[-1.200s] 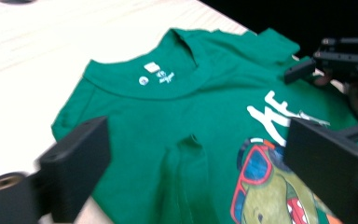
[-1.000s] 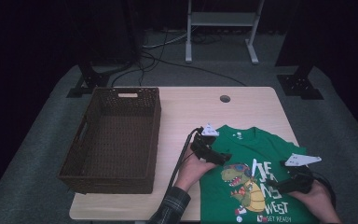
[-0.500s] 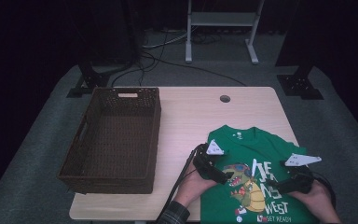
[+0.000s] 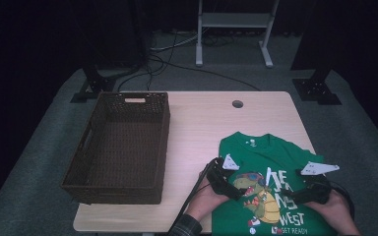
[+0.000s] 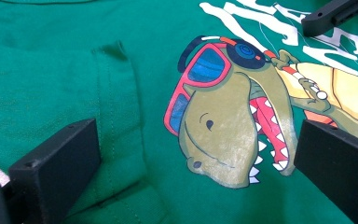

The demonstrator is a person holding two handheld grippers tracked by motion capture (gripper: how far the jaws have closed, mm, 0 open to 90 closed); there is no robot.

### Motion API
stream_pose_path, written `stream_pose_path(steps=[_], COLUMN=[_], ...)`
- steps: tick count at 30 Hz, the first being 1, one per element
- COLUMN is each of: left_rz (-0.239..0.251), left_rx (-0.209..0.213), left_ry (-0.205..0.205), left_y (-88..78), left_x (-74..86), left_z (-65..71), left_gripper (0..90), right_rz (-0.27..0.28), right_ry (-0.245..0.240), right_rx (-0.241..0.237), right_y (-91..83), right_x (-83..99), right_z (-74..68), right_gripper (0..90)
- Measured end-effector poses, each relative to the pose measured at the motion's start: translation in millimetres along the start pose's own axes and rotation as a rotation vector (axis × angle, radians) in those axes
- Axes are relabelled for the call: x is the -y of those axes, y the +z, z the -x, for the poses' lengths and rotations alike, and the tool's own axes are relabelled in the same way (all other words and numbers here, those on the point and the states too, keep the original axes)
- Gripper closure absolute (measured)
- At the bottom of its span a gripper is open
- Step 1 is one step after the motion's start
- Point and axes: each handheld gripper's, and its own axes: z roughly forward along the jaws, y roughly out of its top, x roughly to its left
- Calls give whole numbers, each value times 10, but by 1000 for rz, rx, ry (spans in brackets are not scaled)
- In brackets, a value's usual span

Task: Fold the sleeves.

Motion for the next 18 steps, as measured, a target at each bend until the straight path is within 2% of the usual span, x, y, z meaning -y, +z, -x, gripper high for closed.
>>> stream_pose_path(steps=[10,18], left_rz=[-59,-60], left_rx=[-82,-88], left_ry=[113,105], left_y=[21,-62], left_x=[13,71], left_z=[81,10], left_gripper=[0,0], right_rz=[0,0], right_ry=[2,2], right_rx=[3,5], right_y=[2,36], right_x=[-1,-34], right_z=[-4,-50], right_gripper=[0,0])
